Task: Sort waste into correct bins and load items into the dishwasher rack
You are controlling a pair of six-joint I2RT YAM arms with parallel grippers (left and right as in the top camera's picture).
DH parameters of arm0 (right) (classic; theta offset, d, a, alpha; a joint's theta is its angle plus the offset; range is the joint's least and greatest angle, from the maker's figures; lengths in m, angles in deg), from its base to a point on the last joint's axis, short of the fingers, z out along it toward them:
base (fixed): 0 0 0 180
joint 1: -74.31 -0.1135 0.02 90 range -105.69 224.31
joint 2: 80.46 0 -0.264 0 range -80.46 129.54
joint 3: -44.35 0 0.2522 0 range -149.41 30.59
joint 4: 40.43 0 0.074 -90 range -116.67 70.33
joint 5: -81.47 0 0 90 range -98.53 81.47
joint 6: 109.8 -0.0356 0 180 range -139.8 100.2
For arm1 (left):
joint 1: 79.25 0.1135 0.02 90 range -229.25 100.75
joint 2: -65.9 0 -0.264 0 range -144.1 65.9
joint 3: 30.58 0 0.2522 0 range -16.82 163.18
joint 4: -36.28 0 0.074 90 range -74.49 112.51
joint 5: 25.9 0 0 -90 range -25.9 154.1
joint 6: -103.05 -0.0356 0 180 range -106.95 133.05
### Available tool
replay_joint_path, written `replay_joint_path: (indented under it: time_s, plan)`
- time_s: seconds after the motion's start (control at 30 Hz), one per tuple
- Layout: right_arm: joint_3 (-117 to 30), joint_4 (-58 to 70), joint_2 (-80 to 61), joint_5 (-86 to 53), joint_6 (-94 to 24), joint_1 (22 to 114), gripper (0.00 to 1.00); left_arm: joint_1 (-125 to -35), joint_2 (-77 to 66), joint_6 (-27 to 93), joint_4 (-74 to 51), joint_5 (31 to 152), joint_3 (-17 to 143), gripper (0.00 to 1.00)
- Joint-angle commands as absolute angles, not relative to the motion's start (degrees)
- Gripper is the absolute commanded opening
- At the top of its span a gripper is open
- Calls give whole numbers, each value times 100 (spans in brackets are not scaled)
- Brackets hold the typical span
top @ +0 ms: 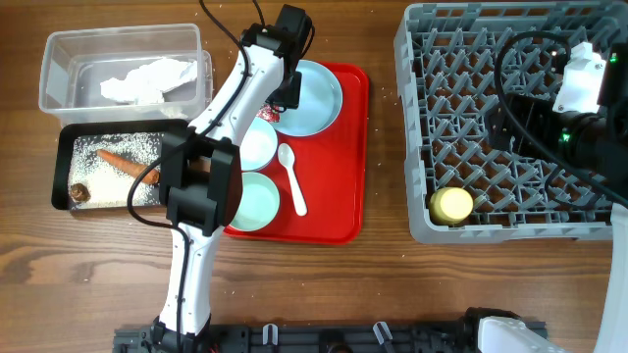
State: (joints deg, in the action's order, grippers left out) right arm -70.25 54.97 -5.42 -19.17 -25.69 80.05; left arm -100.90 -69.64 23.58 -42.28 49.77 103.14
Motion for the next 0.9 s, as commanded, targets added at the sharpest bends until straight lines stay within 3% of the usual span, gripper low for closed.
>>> replay_joint_path:
  time_s: [0.0, 0.2, 0.4, 0.43, 0.47, 0.87]
  plan:
    - [-7036, 5493, -481, -1858, -2464, 8018, 92, -10072, -7150, 2425, -4270, 4859, 10275, 56]
    - [-7036, 5502, -481, -1858, -2440, 8018, 92, -10072, -7303, 2574, -4388, 4857, 10231, 52]
    - [-7029, 5519, -481, -1855, -2431, 8018, 92, -10072, -7318, 2574, -4331, 4859, 10231, 23]
    - [-7029, 5521, -481, -1855, -2431, 8018, 91, -10072, -7321, 2576, -4329, 4859, 10231, 8]
    - [-7029, 5519, -481, -1855, -2429, 8018, 92, -10074, -7321, 2574, -4331, 4859, 10231, 4]
    - [-7029, 5465, -426, -1858, -2431, 8018, 92, -9971, -5941, 2644, -4844, 4833, 11759, 4]
